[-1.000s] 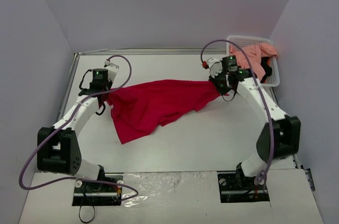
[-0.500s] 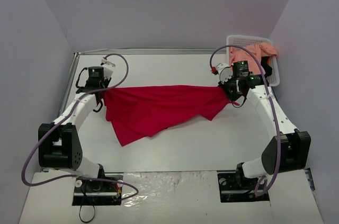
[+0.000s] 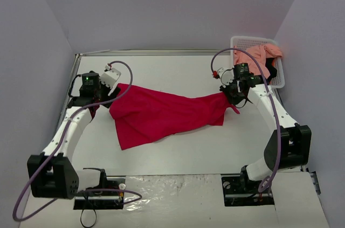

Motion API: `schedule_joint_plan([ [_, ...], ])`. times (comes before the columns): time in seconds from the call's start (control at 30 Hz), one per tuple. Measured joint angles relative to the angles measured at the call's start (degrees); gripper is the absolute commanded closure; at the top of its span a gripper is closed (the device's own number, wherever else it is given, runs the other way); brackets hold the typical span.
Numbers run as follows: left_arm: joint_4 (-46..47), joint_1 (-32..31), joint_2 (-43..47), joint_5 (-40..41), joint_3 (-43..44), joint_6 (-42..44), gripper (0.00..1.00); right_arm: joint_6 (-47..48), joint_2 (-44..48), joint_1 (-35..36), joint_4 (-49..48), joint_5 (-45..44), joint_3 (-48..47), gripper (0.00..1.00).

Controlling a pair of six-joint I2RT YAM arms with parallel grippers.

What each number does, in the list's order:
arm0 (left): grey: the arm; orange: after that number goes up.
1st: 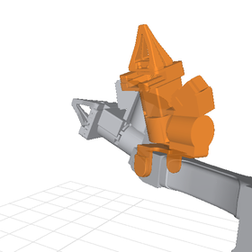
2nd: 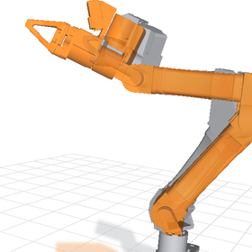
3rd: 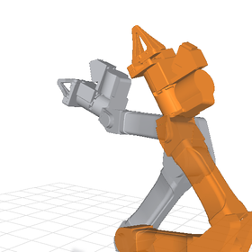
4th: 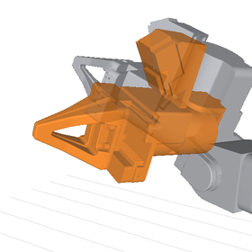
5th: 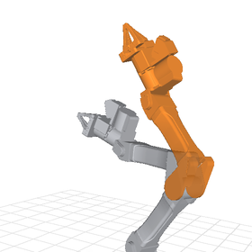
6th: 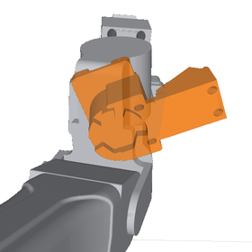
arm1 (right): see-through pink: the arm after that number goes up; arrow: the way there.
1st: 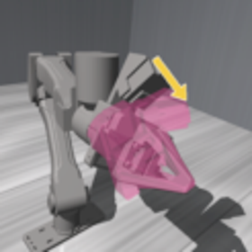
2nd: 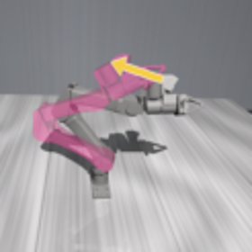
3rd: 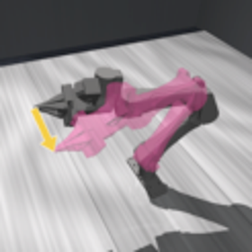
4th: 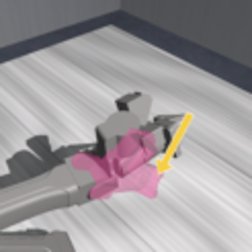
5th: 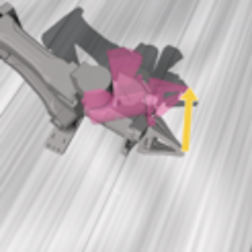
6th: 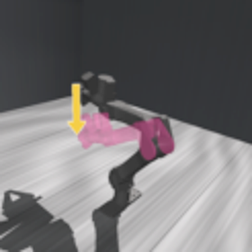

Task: Fold and stack the t-shirts
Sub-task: Flatten out the tshirt

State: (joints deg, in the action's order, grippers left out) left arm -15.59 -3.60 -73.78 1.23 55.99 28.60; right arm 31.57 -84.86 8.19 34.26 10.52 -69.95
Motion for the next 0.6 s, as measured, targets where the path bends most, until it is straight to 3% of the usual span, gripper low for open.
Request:
schedule_joint_plan([
  [0.23,-14.69,-6.82,12.98,-15.02,-1.81,10.25,0.26,-1.16,-4.50,-0.35,-1.60,1.99,0.00,1.00],
  [0.37,-23.50,-12.17,12.63,-19.54,-4.63,14.64,0.26,-2.38,-6.34,-0.35,-3.02,3.06,0.00,1.00],
  [0.6,-31.85,-14.64,11.15,-22.56,-6.38,18.36,0.22,-4.57,-7.91,-0.35,-4.98,4.02,0.15,1.00],
])
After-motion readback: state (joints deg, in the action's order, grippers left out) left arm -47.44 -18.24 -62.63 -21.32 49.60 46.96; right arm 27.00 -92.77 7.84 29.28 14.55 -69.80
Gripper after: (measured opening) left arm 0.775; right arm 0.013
